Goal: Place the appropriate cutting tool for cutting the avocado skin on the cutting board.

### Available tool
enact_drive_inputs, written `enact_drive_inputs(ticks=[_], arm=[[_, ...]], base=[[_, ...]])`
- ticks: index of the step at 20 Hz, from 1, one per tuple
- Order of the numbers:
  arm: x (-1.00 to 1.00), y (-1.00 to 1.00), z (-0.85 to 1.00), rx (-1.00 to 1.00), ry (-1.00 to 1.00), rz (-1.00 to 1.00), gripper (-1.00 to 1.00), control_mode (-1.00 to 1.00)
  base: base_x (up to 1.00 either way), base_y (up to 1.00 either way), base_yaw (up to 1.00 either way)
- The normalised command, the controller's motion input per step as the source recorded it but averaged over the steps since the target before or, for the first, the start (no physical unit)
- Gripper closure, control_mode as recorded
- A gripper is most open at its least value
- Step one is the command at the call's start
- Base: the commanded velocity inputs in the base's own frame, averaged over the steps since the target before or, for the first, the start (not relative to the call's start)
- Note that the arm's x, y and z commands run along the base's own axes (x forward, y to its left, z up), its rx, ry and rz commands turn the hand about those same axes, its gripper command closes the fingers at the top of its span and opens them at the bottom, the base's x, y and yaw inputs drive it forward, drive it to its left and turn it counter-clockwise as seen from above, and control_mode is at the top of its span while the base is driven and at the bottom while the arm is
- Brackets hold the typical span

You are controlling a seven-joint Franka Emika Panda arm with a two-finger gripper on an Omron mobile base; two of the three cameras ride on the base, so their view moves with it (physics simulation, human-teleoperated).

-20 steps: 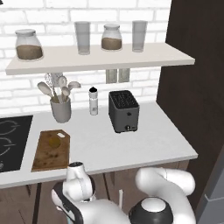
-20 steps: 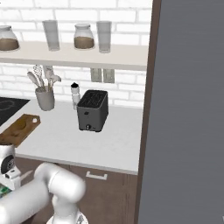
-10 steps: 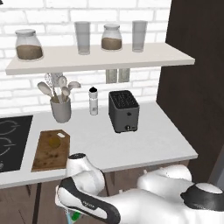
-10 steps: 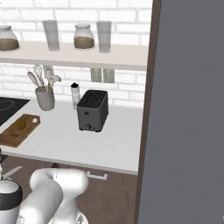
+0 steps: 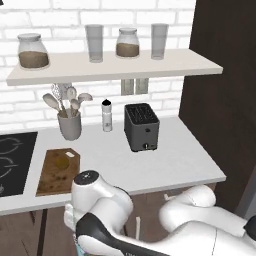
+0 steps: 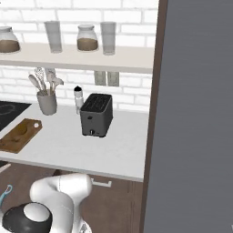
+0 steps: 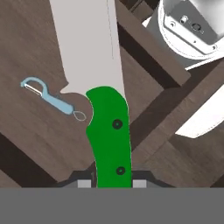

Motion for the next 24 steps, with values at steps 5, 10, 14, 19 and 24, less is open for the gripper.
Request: enact_drive_inputs(ticks=[5, 10, 14, 19, 24], arm=[[0.82, 0.55, 1.0, -0.23, -0.02, -0.13, 1.0, -1.0], [1.0, 0.47, 0.73, -0.12, 0.0, -0.05, 1.0, -1.0], [0.95, 0.37, 0.18, -0.03, 0.0, -0.01, 1.0, -1.0], [0.81, 0.3, -0.11, 0.0, 0.02, -0.04, 1.0, -1.0], [0.85, 0.24, -0.37, 0.0, 0.12, -0.05, 1.0, -1.0]], base=[[0.0, 0.0, 0.0], [0.0, 0.0, 0.0], [0.0, 0.0, 0.0], [0.0, 0.0, 0.0], [0.0, 0.0, 0.0]])
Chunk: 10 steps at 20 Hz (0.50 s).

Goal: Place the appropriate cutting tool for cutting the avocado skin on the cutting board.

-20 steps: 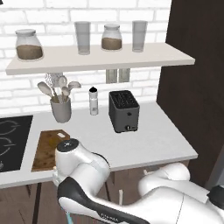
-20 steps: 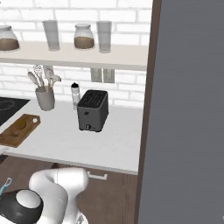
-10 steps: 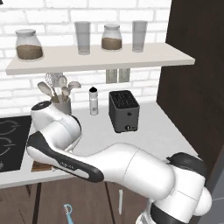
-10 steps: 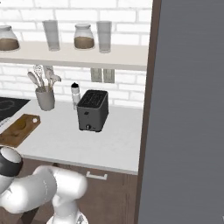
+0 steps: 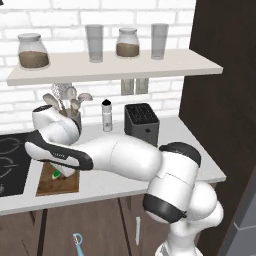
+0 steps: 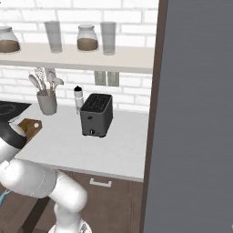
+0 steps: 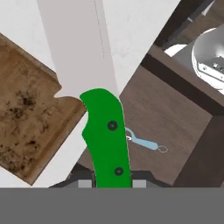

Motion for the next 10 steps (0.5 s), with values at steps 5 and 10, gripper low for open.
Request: enact_drive_inputs(ticks=[5, 10], arm=[[0.59, 0.13, -0.63, 0.0, 0.05, -0.02, 1.0, -1.0], [0.45, 0.12, -0.59, -0.01, 0.0, -0.03, 1.0, -1.0]], base=[[0.0, 0.0, 0.0], [0.0, 0.0, 0.0]])
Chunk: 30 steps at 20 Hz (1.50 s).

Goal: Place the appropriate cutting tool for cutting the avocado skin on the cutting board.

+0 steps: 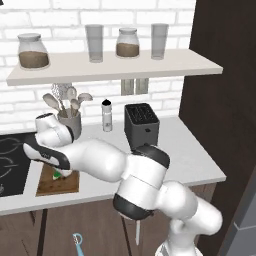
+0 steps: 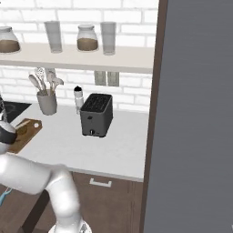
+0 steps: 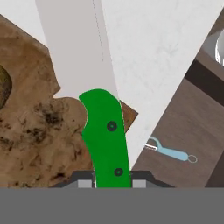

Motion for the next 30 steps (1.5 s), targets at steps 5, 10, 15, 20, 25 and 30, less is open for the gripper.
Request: enact_drive_inputs(ticks=[5, 10, 15, 20, 25, 30], arm=[[0.36, 0.06, -0.55, 0.0, 0.01, -0.03, 1.0, -1.0], [0.03, 0.0, -0.69, 0.0, -0.01, 0.0, 1.0, -1.0], [0.0, 0.0, -0.69, 0.0, -0.01, 0.0, -1.0, -1.0], [-0.08, -0.05, -0.26, 0.01, -0.03, 0.0, -1.0, -1.0], [-0.74, -0.41, 0.31, 0.04, -0.12, 0.0, -1.0, -1.0], [-0.69, -0.69, 0.45, 0.04, -0.12, 0.0, -1.0, -1.0]], base=[[0.0, 0.0, 0.0], [0.0, 0.0, 0.0], [0.0, 0.0, 0.0], [0.0, 0.0, 0.0], [0.0, 0.0, 0.0], [0.0, 0.0, 0.0]])
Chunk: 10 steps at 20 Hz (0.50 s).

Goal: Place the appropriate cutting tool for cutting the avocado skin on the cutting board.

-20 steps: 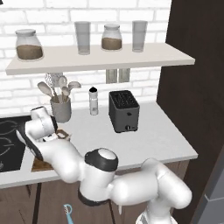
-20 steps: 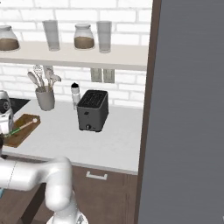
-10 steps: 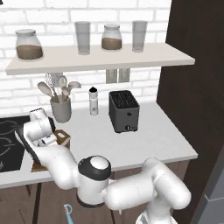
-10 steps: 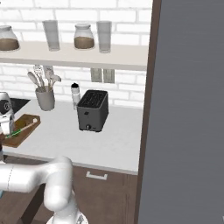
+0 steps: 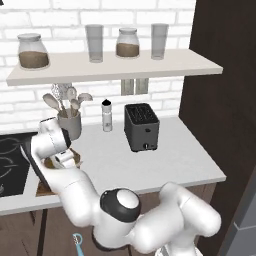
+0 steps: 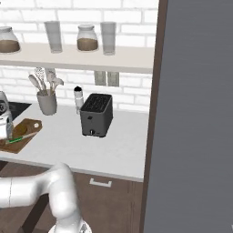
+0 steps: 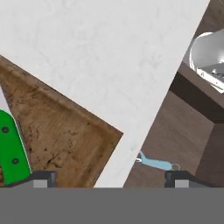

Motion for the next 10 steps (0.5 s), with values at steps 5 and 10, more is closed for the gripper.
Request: enact_drive_inputs(ticks=[5, 10], arm=[[-0.54, -0.97, 0.24, 0.06, -0.08, 0.0, -1.0, -1.0], [-0.24, -1.0, 0.23, 0.06, -0.01, 0.0, -1.0, -1.0]], base=[[0.0, 0.0, 0.0], [0.0, 0.0, 0.0]])
